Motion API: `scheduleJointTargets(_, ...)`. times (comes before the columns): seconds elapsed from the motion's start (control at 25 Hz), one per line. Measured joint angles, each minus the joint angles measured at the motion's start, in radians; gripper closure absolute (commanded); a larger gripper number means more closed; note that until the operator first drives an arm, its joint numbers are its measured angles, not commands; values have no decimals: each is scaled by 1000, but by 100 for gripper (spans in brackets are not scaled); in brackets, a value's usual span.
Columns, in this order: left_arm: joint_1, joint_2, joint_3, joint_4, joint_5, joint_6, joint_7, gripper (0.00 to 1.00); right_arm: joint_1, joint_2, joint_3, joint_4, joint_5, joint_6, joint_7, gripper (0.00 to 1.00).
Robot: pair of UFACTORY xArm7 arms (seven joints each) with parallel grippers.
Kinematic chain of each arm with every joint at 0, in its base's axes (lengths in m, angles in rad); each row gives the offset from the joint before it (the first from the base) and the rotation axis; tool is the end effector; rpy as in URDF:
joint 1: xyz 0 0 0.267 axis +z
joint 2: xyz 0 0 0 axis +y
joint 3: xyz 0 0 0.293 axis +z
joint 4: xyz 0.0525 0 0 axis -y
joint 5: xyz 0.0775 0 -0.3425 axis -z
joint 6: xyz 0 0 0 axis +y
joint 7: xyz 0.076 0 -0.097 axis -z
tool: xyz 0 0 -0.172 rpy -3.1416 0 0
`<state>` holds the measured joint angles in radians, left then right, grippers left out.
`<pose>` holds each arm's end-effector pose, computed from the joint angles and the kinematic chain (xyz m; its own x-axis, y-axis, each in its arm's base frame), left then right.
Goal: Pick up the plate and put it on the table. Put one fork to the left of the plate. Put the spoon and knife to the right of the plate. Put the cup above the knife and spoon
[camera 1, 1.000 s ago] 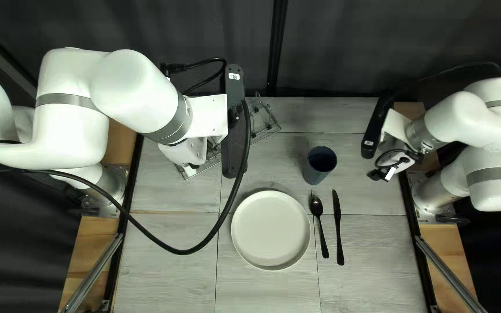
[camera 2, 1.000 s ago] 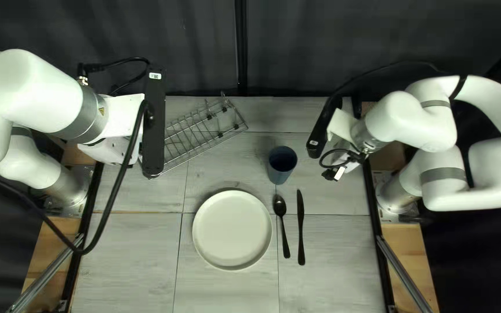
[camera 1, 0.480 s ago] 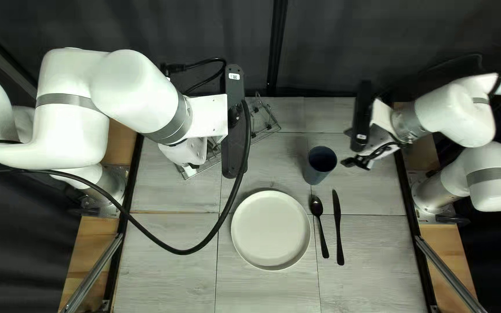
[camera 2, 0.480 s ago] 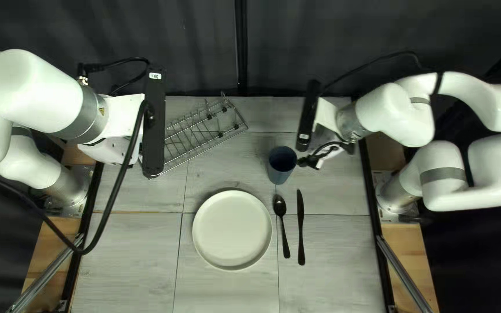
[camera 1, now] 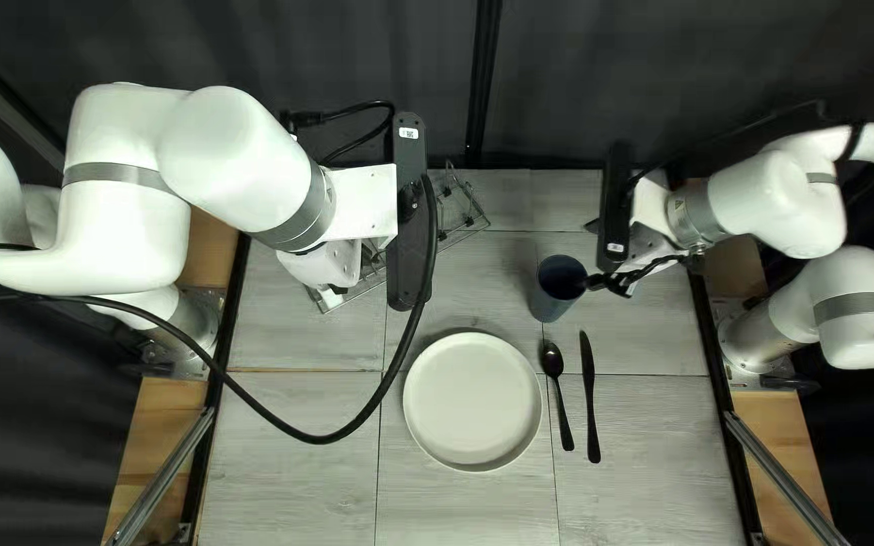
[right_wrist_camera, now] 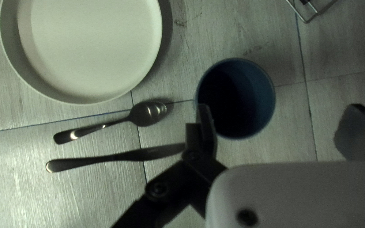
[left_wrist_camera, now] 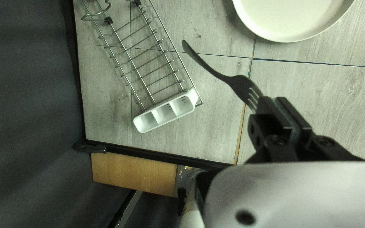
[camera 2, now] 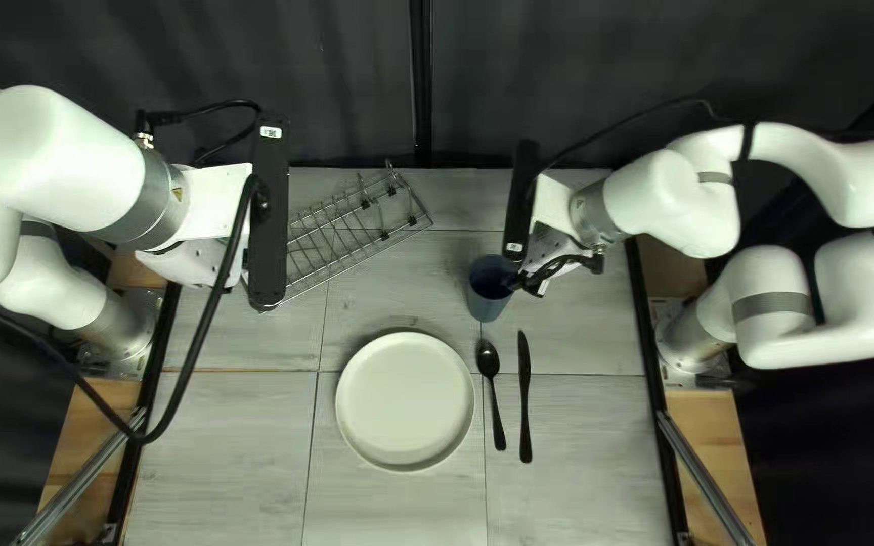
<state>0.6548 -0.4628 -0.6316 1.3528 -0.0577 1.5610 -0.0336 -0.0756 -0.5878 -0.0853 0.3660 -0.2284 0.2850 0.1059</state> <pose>0.3894 -0.0313 0.4296 0.9827 0.0616 0.1746 0.0971 -0.9745 -0.2025 0.4273 -0.0625 0.2404 0.7846 -0.0310 0.6192 -0.0970 -0.9926 0.0732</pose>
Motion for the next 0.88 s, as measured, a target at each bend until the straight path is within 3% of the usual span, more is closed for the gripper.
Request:
scheduleJointTargets(0.2,0,0,0,0,0,0,0,100,12,181,-74,16,-32,-307,-81,0)
scheduleJointTargets(0.32,0,0,0,0,0,0,0,100,-2,287,-65,61,-47,-419,-103,0)
scheduleJointTargets(0.64,0,0,0,0,0,0,0,100,-116,465,84,184,42,-551,-205,0)
scheduleJointTargets(0.88,0,0,0,0,0,0,0,100,-131,523,126,254,92,-590,-259,0)
